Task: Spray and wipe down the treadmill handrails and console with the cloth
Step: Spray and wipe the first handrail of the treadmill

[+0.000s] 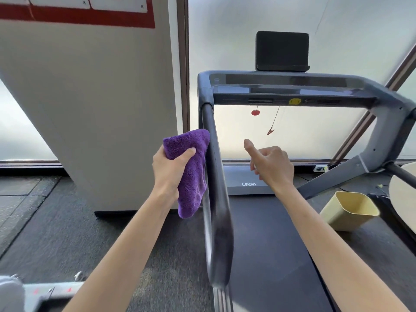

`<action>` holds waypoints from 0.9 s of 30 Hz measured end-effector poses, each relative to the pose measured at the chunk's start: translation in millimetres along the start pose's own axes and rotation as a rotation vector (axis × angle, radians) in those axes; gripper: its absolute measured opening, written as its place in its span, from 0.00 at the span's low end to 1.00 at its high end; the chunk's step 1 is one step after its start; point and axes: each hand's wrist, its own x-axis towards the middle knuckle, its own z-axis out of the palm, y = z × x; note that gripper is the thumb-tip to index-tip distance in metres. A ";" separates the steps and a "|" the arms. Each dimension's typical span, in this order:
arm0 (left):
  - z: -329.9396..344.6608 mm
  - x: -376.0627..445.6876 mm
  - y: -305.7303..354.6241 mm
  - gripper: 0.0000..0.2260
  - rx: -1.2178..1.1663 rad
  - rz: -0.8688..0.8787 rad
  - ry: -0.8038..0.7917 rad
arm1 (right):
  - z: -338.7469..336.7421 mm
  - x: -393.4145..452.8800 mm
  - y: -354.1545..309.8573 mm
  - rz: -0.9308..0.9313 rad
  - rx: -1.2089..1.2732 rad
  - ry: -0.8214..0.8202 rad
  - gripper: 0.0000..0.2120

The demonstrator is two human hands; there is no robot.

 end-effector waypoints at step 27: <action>24.2 -48.7 -30.5 0.10 0.397 0.117 -0.416 | -9.3 -50.5 15.6 0.122 0.263 0.033 0.40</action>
